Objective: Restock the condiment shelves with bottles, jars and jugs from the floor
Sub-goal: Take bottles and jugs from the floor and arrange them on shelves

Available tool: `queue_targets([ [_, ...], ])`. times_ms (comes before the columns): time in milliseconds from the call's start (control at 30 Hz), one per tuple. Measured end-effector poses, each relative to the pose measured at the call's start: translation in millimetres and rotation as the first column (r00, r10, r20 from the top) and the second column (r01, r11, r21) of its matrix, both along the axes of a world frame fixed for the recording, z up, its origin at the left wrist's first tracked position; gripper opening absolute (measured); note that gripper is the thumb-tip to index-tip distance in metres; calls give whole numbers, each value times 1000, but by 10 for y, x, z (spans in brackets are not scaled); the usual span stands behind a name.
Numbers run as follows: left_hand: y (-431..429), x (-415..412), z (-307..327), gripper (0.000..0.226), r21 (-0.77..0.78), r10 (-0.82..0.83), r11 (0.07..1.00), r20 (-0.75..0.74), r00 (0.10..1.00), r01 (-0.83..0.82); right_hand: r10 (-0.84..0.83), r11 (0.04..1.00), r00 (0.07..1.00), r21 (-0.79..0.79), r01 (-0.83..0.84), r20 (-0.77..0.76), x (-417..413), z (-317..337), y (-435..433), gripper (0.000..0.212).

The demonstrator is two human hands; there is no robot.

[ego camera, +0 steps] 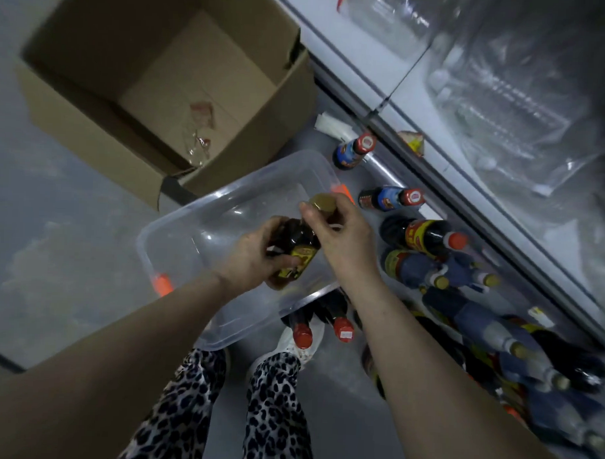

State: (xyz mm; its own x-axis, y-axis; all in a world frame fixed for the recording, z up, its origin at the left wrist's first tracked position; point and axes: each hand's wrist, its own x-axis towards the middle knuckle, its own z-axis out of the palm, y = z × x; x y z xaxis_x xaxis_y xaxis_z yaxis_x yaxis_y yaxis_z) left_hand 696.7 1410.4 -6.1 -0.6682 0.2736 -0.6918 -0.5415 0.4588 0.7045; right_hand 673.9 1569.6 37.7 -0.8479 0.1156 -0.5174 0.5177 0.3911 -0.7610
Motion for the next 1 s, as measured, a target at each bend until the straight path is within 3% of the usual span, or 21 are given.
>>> queue_targets([
  [233, -126, -165, 1032, 61, 117, 71, 990, 45, 996, -76, 74, 981, 990, -188, -51, 120, -97, 900, -33, 7],
  [500, -209, -394, 2410, 51, 241, 88, 966, 12, 996, -88, 18, 936, 991, -350, 30, 134, -92, 2091, -51, 32],
  [600, -227, -433, 2900, 42, 252, 68, 965, 8, 998, -67, -3, 929, 994, -367, 43, 110, -101, 2549, -32, 39],
  [700, -245, -464, 3392, 38, 273, 54, 960, 10, 999, -54, 19, 929, 998, -370, 6, 65, -124, 2975, -20, 33],
  [933, -255, -603, 4495, 29, 293, 87, 955, -120, 989, -48, -15, 947, 999, -321, 3, -36, -310, 4001, -38, 44],
  [1000, -245, -634, 4822, 27, 301, 92, 953, -171, 981, -37, 3, 952, 996, -306, -29, -85, -351, 4336, -33, 36],
])
